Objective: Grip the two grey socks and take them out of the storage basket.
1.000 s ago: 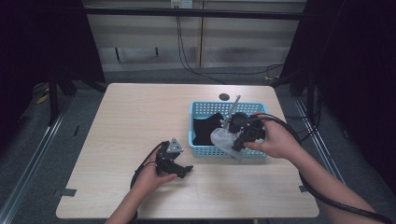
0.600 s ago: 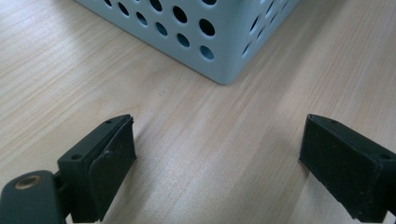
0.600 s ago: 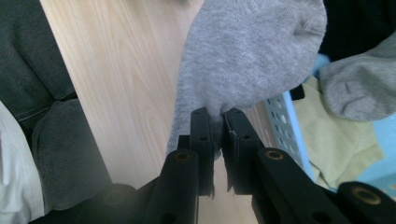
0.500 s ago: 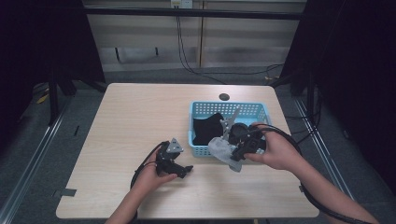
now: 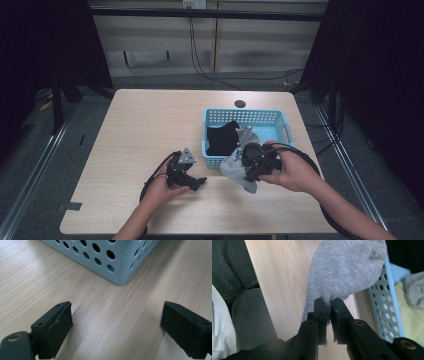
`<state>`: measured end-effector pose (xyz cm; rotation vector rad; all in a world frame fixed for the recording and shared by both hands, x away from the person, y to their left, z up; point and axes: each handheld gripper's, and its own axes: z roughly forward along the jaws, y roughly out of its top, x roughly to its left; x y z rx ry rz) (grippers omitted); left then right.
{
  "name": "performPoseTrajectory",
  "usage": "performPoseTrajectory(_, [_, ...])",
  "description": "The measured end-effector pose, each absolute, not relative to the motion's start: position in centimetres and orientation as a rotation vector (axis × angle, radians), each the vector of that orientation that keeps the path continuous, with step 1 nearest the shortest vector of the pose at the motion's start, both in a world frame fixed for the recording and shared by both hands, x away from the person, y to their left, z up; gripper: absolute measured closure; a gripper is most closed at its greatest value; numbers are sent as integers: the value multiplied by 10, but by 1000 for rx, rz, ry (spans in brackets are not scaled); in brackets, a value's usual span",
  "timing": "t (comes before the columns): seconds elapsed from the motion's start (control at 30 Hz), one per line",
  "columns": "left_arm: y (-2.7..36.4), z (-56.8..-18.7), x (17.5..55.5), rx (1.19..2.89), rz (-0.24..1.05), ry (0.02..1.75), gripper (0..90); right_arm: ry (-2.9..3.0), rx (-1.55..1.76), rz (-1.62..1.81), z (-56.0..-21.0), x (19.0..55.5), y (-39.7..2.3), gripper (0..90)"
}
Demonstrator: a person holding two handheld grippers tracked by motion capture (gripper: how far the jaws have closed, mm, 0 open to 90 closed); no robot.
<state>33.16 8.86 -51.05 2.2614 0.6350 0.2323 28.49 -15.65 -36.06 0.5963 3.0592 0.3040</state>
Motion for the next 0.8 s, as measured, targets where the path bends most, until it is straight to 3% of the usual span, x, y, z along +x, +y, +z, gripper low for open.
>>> performPoseTrajectory(0.8, [89, -510, 332, 2270, 234, 627, 97, 3113, 583, 257, -409, 279, -152, 824])
